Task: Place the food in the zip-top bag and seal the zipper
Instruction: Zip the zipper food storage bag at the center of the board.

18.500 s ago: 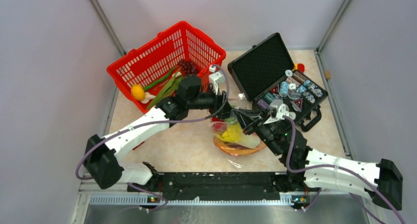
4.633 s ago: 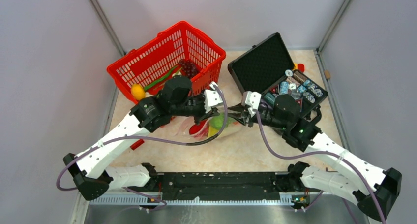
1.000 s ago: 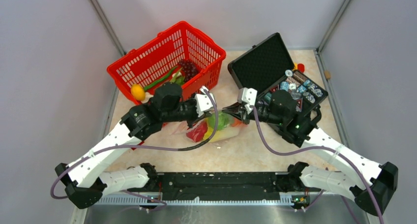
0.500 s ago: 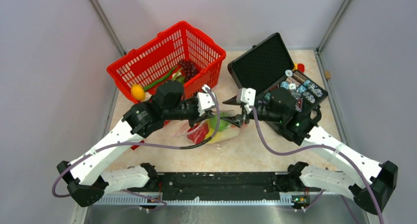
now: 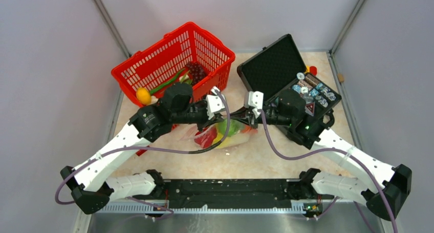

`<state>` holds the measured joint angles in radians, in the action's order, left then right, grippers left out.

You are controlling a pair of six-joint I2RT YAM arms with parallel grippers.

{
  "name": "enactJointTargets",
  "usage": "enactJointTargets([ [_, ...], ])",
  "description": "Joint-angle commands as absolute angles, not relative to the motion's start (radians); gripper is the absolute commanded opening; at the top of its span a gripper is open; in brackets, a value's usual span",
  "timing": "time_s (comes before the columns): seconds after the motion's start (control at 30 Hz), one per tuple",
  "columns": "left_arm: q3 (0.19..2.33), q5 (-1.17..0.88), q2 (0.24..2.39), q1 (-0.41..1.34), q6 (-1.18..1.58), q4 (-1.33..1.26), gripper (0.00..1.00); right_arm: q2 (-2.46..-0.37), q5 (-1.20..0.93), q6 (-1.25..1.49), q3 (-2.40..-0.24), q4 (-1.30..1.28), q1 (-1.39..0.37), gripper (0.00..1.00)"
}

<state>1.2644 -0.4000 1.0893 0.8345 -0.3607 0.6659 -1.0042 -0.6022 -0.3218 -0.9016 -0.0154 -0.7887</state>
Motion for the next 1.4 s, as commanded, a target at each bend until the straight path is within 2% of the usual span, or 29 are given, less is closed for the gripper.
enactJointTargets([
  [0.0,1.3,-0.404,1.076,0.833,-0.341,0.62,0.0,-0.976,-0.584,-0.328,-0.907,0.044,-0.784,0.0],
  [1.37,1.196,-0.195,0.967,0.819,-0.365,0.664,0.0,-0.836,-0.29,-0.279,-0.792,0.129,-0.784,0.0],
])
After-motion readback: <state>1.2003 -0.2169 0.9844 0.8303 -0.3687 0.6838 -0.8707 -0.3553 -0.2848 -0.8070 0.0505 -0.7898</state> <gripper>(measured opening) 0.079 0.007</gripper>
